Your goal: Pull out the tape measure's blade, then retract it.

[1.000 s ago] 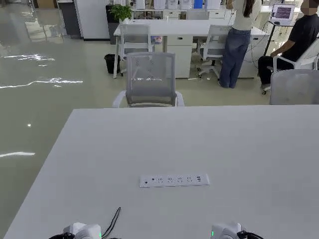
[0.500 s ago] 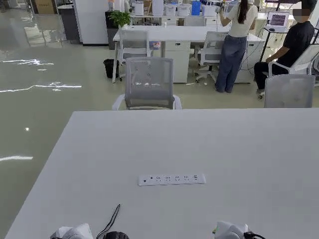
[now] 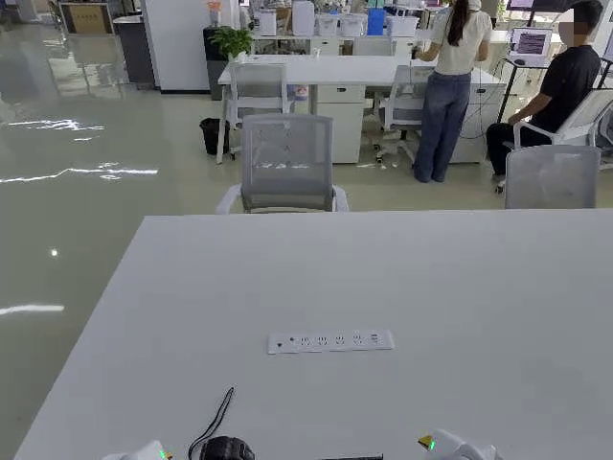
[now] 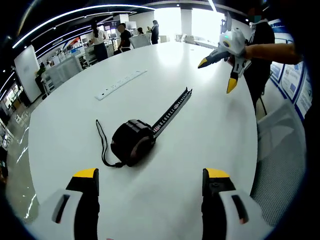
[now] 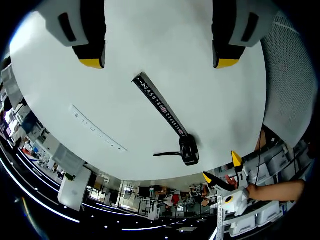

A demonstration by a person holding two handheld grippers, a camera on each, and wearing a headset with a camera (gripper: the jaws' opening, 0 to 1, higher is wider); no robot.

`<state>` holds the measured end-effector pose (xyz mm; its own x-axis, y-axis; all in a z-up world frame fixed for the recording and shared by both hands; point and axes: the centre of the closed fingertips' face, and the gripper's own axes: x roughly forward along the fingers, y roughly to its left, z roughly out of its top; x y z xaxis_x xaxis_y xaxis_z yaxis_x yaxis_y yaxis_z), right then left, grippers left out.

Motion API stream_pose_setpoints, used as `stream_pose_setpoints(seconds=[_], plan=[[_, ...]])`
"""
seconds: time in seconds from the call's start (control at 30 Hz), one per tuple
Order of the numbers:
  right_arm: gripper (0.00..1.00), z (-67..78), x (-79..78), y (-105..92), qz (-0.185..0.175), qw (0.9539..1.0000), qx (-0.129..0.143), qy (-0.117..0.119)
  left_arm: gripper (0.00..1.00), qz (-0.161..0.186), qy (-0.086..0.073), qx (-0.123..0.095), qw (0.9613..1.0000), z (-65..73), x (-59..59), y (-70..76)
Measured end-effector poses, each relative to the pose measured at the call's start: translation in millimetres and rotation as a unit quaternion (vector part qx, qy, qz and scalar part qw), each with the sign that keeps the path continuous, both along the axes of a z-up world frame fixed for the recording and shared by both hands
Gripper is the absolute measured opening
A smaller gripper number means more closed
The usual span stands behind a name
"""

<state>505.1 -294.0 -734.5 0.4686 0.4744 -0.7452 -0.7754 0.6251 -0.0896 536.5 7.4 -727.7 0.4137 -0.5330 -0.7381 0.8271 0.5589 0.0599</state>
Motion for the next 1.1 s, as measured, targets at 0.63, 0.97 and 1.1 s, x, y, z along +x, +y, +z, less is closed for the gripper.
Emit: stream_pose_setpoints(seconds=[0.63, 0.97, 1.1], plan=[[0.97, 16.0, -20.0, 6.7, -0.041, 0.9979, 0.032, -0.038, 0.95, 0.040, -0.028, -0.027, 0.9984, 8.5, -35.3, -7.9], [0.99, 11.2, -30.2, 10.5, -0.041, 0.9981, 0.017, -0.043, 0.99, 0.059, -0.035, -0.051, 0.9963, 14.0, -41.8, -15.3], [0.99, 13.5, -30.1, 11.2, -0.059, 0.9967, 0.035, -0.043, 0.99, 0.064, -0.040, -0.052, 0.9958, 15.1, -40.7, -13.7]])
